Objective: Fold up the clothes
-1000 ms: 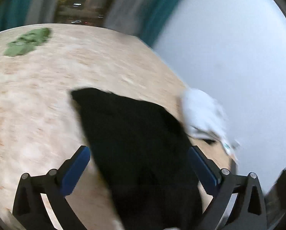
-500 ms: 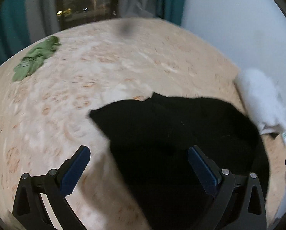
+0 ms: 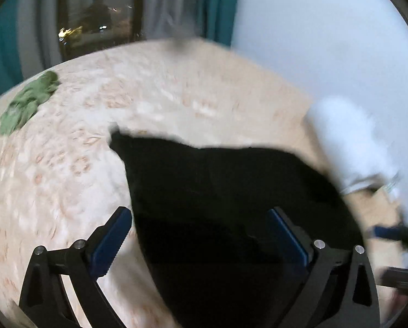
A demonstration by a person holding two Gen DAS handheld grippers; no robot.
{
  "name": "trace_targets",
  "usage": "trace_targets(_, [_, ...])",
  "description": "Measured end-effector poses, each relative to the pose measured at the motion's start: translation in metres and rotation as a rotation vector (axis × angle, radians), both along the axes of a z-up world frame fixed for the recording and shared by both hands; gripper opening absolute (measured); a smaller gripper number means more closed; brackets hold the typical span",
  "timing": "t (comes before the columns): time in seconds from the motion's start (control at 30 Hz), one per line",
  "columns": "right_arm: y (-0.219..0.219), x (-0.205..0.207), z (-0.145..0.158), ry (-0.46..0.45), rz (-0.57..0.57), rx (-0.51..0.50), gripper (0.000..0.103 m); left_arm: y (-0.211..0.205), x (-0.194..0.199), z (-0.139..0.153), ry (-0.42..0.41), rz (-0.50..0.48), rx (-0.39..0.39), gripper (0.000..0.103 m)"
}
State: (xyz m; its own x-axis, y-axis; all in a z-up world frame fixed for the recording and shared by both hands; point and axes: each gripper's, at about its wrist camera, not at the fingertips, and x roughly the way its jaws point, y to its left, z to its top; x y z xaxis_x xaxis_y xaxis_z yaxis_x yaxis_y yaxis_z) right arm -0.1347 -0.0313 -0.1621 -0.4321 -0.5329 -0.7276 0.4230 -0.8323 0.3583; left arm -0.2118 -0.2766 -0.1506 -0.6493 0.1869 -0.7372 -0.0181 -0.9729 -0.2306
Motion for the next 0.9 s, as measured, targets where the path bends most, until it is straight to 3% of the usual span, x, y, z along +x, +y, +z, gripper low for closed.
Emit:
trace_targets(0.1, [-0.002, 0.008, 0.003, 0.005, 0.027, -0.008, 0.090, -0.016, 0.064, -0.005, -0.078, 0.057, 0.135, 0.101])
trace_targets(0.2, [-0.009, 0.023, 0.004, -0.012, 0.086, -0.021, 0.090, -0.012, 0.143, -0.032, -0.197, 0.086, 0.176, 0.101])
trace_targets(0.3, [-0.017, 0.047, -0.001, -0.089, 0.150, -0.051, 0.090, 0.008, 0.218, -0.055, -0.281, 0.104, 0.081, 0.101])
trace_targets(0.4, [-0.017, 0.096, -0.005, -0.108, 0.196, -0.016, 0.090, 0.033, 0.270, -0.069, -0.280, 0.088, -0.052, 0.101])
trace_targets(0.5, [-0.011, 0.155, -0.015, -0.096, 0.188, 0.021, 0.090, 0.042, 0.302, -0.079, -0.234, 0.121, -0.037, 0.102])
trace_targets(0.6, [-0.016, 0.207, -0.028, -0.096, 0.195, -0.017, 0.090, 0.051, 0.314, -0.079, -0.225, 0.121, -0.100, 0.101])
trace_targets(0.63, [-0.022, 0.222, -0.034, -0.075, 0.225, 0.018, 0.090, 0.056, 0.316, -0.079, -0.254, 0.099, -0.139, 0.101])
trace_targets(0.7, [-0.038, 0.250, -0.049, -0.021, 0.306, 0.164, 0.091, 0.069, 0.329, -0.070, -0.234, 0.026, -0.237, 0.101])
trace_targets(0.73, [-0.038, 0.255, -0.055, -0.027, 0.302, 0.229, 0.091, 0.071, 0.335, -0.065, -0.230, -0.008, -0.237, 0.101])
trace_targets(0.8, [-0.030, 0.254, -0.061, -0.107, 0.284, 0.326, 0.091, 0.061, 0.350, -0.056, -0.255, -0.070, -0.089, 0.101])
trace_targets(0.9, [-0.009, 0.256, -0.046, -0.106, 0.240, 0.395, 0.091, 0.038, 0.369, -0.049, -0.253, -0.050, 0.076, 0.101])
